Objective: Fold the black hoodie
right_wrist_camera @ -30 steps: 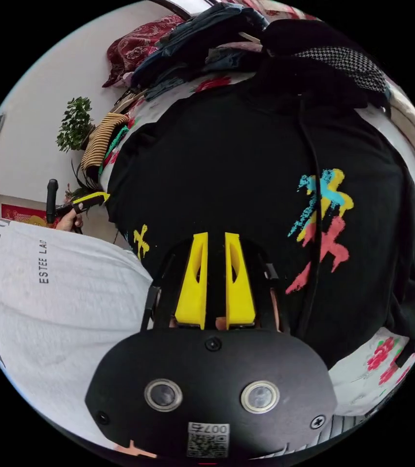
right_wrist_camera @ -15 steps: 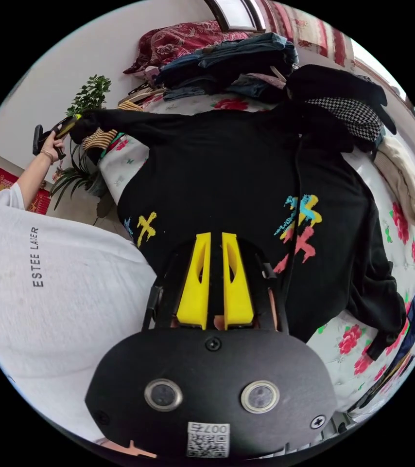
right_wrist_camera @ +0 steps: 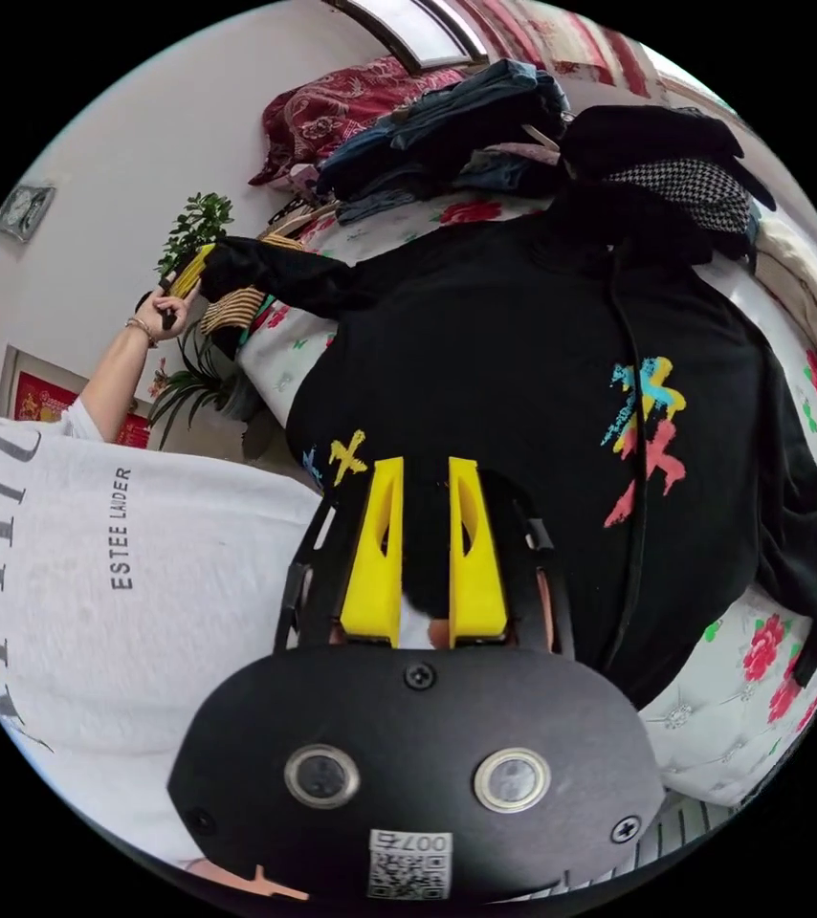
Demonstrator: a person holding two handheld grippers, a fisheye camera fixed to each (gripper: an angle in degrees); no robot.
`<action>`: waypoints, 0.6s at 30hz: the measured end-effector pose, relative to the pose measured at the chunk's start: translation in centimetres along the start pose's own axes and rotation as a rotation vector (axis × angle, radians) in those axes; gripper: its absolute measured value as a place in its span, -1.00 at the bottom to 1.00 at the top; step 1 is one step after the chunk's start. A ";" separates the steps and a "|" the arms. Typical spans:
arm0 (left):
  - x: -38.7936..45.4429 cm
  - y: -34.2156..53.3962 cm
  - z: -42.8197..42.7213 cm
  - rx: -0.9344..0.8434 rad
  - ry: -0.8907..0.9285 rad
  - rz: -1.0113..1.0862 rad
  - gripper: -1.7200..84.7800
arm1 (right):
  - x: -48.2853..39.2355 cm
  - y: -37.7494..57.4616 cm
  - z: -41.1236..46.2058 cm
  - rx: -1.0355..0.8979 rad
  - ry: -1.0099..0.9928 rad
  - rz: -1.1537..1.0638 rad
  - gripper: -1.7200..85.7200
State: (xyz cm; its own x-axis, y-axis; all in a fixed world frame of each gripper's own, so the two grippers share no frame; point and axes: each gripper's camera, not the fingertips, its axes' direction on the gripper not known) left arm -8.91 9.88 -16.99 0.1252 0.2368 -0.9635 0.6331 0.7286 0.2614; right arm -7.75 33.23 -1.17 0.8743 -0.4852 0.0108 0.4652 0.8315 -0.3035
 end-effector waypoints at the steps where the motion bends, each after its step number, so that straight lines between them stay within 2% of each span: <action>1: 0.5 0.4 0.3 -0.001 0.018 0.005 -0.98 | -0.3 -1.4 0.1 0.017 -0.059 -0.032 -0.73; 5: 3.9 3.9 1.8 -0.005 0.111 0.026 -0.98 | -2.2 -7.3 1.3 0.043 -0.289 -0.109 -0.67; 7: 5.5 6.1 3.2 -0.028 0.138 0.046 -0.98 | -2.5 -11.4 3.4 0.056 -0.575 -0.071 -0.63; 9: 7.5 9.9 5.8 -0.082 0.188 0.072 -0.98 | -3.1 -14.0 5.3 0.042 -0.724 -0.052 -0.60; 10: 7.9 11.0 6.5 -0.101 0.196 0.077 -0.98 | -4.1 -15.2 6.2 0.030 -0.733 -0.066 -0.59; 14: 9.6 18.2 11.0 -0.287 0.129 0.205 -0.97 | -6.9 -16.3 5.8 0.024 -0.624 -0.188 -0.64; 16: 9.8 20.5 12.5 -0.395 0.066 0.311 -0.94 | -6.6 -15.2 2.7 0.048 -0.358 -0.233 -0.79; 18: 10.2 23.1 13.4 -0.480 -0.049 0.495 -0.90 | -5.3 -13.6 -0.3 0.060 -0.196 -0.240 -0.85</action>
State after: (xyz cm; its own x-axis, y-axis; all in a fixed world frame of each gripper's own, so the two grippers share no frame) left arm 17.23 20.53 -21.52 0.3537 0.5937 -0.7228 0.0854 0.7490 0.6571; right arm -18.75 24.41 2.66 0.7458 -0.6132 0.2605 0.6639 0.7167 -0.2137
